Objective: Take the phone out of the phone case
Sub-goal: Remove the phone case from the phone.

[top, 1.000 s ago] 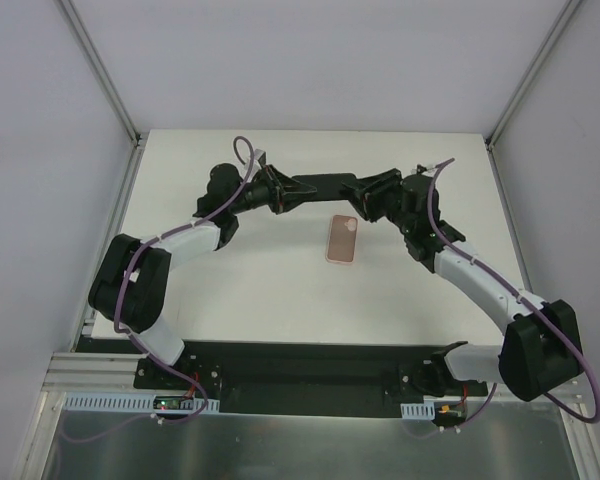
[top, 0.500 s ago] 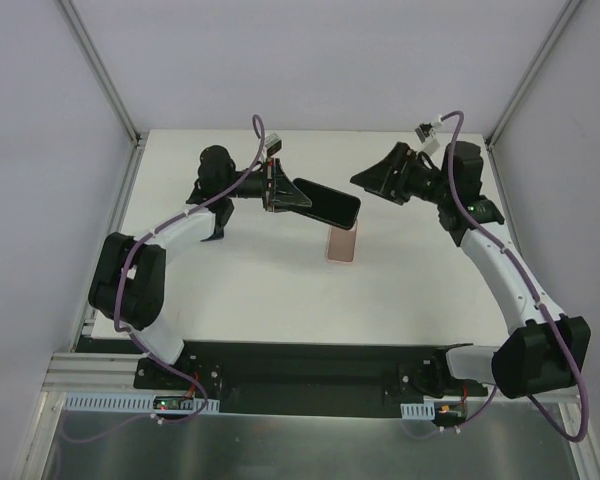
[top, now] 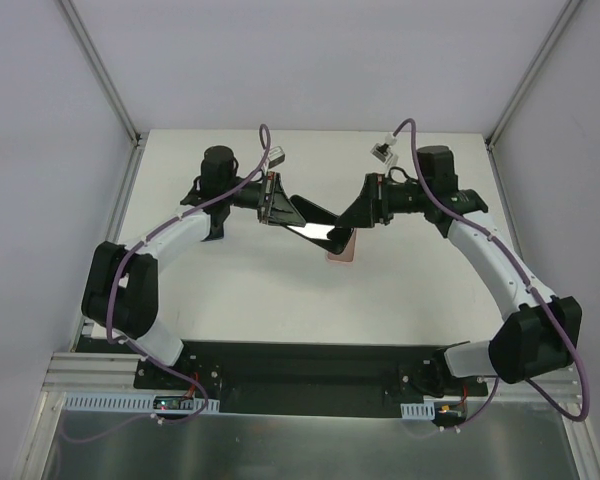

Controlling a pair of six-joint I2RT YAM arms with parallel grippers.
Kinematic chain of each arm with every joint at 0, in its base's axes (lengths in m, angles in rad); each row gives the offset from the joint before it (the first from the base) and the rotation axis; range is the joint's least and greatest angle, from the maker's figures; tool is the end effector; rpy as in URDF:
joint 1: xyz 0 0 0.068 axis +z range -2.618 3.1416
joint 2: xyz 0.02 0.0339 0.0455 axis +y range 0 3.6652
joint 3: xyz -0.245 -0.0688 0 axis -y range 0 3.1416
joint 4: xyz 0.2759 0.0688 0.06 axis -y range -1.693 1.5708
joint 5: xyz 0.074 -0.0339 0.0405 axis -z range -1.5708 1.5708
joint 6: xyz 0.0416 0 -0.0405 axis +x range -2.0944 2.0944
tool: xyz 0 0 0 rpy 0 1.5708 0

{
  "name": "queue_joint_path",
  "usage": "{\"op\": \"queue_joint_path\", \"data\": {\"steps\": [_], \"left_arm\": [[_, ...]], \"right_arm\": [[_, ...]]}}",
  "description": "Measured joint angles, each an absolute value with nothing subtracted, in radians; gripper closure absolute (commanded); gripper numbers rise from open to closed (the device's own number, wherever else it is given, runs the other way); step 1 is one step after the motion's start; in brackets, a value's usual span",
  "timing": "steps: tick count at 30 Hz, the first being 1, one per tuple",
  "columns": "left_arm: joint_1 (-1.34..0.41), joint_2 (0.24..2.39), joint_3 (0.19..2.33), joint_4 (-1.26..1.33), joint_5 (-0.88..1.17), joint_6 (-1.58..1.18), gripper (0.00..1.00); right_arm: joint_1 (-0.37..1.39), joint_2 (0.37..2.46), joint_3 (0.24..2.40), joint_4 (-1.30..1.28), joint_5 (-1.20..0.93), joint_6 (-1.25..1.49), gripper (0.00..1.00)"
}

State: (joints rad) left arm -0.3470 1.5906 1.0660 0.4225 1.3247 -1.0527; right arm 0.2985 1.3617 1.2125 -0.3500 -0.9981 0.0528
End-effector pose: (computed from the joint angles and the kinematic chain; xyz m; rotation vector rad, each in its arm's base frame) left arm 0.3412 -0.1663 0.2636 0.5420 2.0326 -2.0263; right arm 0.3105 0.1321 0.3253 -0.8597 1.8461 1.2409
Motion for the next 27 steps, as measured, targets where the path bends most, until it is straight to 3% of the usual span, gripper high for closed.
{"op": "queue_joint_path", "data": {"steps": [6,10,13,14,16,17,19,25,27], "left_arm": [[-0.350,1.574,1.080,0.366,1.327,-0.995,1.00],[-0.359,1.574,1.086,0.348,1.327,-0.977,1.00],[-0.361,1.573,1.091,0.344,1.328,-0.968,1.00],[-0.366,1.572,1.092,0.340,1.328,-0.963,1.00],[-0.368,1.568,1.092,0.332,1.331,-0.953,1.00],[-0.368,1.567,1.092,0.330,1.334,-0.949,1.00],[-0.369,1.563,1.093,0.330,1.351,-0.938,1.00],[-0.369,1.549,1.107,0.341,1.388,-0.896,1.00],[-0.367,1.549,1.112,0.335,1.388,-0.894,0.69]], "right_arm": [[0.335,1.388,1.224,-0.400,-1.009,-0.009,0.12],[0.347,1.418,1.225,-0.410,-1.024,-0.033,0.25],[0.359,1.436,1.225,-0.415,-1.046,-0.046,0.40],[0.360,1.438,1.225,-0.416,-1.056,-0.049,0.52],[0.363,1.439,1.225,-0.413,-1.077,-0.057,0.66],[0.363,1.439,1.225,-0.409,-1.084,-0.060,0.83],[0.363,1.442,1.225,-0.407,-1.096,-0.061,0.99],[0.360,1.449,1.225,-0.392,-1.192,-0.030,0.98],[0.359,1.449,1.222,-0.371,-1.192,-0.004,0.99]]}}
